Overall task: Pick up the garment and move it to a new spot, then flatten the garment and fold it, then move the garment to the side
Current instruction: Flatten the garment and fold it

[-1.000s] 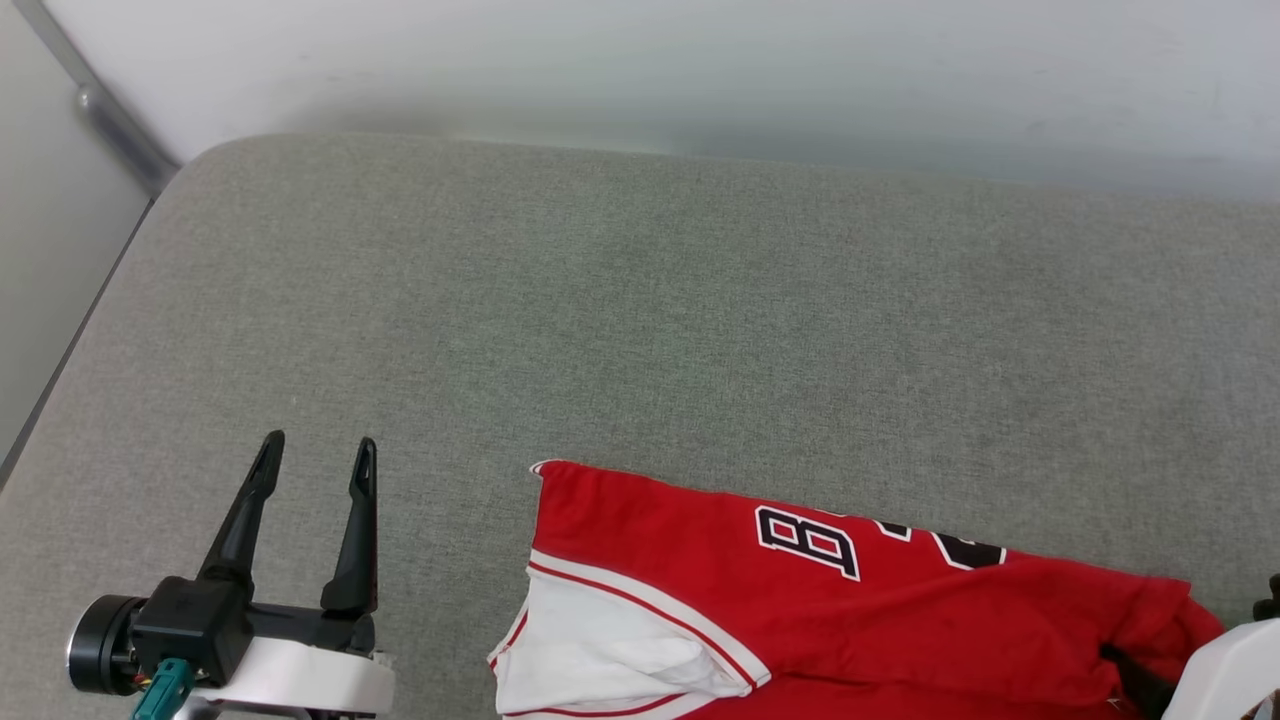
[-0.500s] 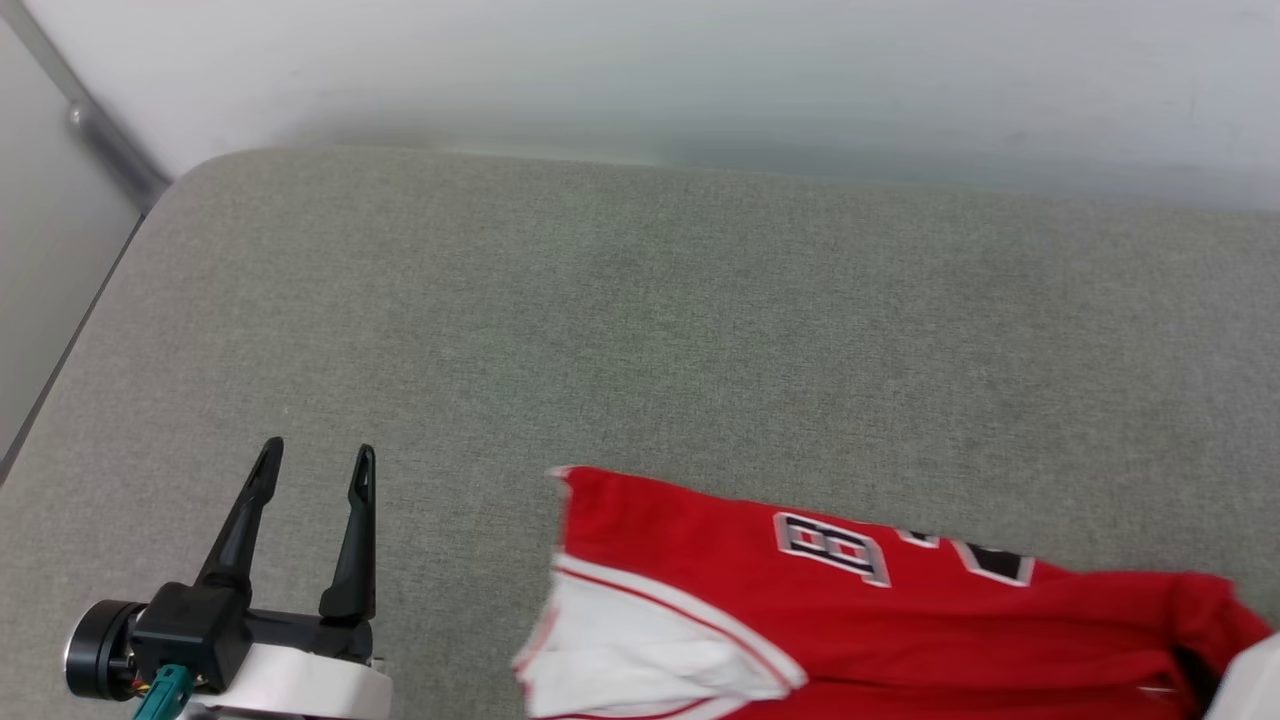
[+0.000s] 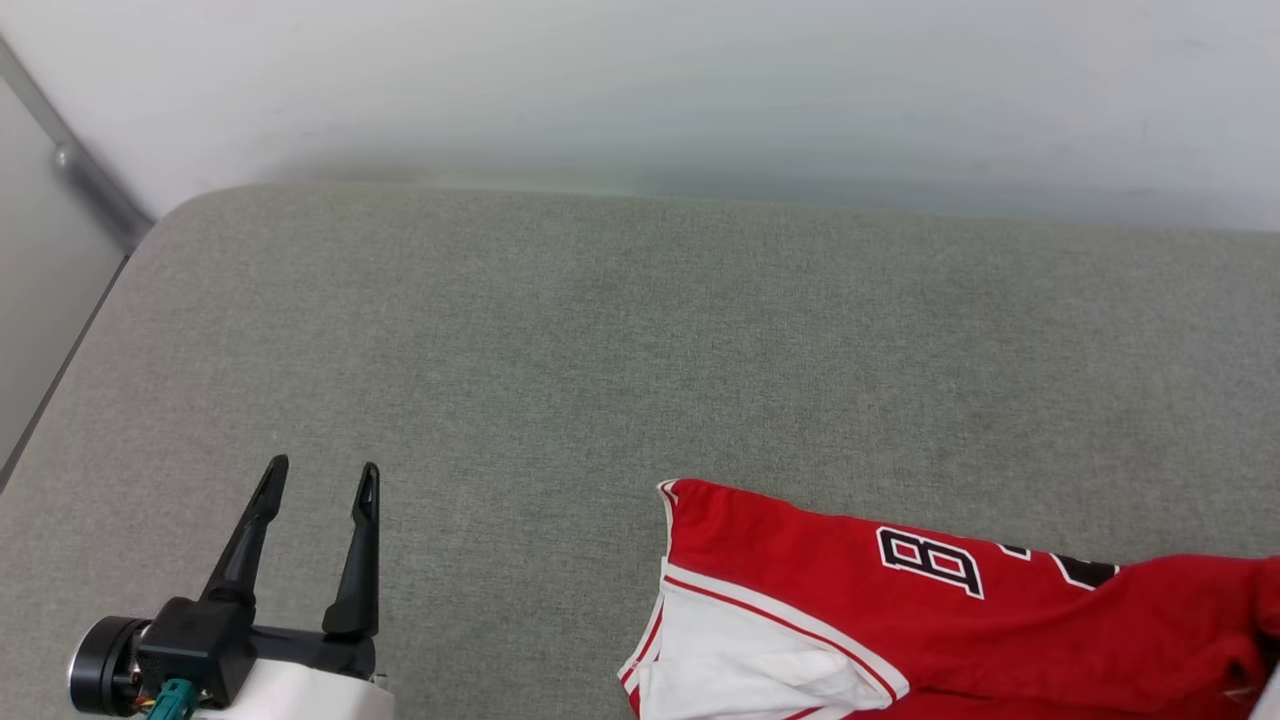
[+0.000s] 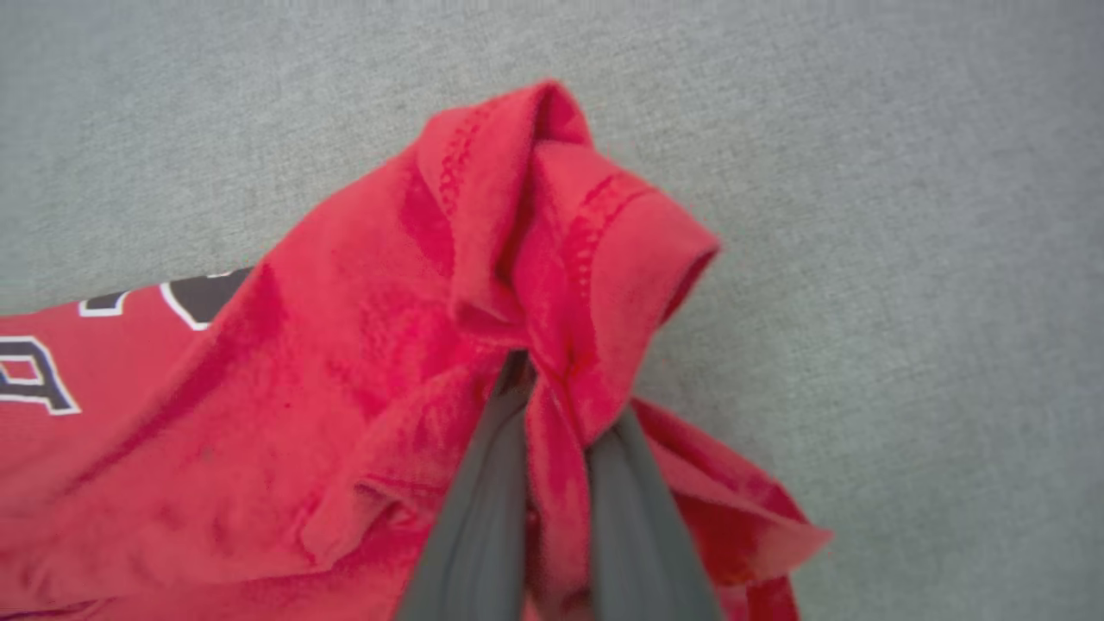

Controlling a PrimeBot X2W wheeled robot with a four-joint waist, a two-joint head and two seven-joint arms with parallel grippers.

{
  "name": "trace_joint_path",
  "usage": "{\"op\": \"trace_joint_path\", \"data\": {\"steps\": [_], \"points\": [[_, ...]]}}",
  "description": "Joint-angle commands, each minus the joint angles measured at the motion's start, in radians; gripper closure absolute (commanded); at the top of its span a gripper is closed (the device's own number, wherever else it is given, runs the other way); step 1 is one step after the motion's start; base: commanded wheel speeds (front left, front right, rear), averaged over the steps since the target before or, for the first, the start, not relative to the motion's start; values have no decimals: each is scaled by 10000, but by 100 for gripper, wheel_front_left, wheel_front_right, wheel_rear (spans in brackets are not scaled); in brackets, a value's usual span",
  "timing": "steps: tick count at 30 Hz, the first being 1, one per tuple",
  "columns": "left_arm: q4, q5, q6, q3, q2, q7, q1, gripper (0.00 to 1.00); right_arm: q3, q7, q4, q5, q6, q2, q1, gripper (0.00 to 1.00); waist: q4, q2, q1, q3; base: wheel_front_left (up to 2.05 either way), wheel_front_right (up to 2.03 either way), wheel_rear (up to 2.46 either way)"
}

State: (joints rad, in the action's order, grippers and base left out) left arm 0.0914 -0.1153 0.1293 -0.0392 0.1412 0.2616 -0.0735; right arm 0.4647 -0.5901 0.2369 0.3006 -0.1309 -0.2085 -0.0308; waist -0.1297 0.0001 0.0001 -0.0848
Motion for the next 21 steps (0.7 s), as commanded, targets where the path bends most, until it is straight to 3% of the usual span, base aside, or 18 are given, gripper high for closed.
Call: {"op": "trace_joint_path", "data": {"steps": [1,14,19,21], "points": [[179,-53,12,72,-14,45,9,0,-352,-66,-367,74,4,194,280,100,-10,-1,-1,83,0,0,0],[381,-311,14,139,-38,34,-253,0,-2184,-1539,-3413,1059,4,1314,1362,100,-123,-1,-1,372,0,0,0],[344,-343,15,180,-72,34,-134,0,-2986,-2089,-3828,1797,4,1572,1252,100,-230,-1,-1,348,0,0,0],[323,-343,15,183,-81,34,-106,0,-3283,-1980,-3581,2766,4,1593,1195,100,-274,-1,-1,341,0,0,0]]}}
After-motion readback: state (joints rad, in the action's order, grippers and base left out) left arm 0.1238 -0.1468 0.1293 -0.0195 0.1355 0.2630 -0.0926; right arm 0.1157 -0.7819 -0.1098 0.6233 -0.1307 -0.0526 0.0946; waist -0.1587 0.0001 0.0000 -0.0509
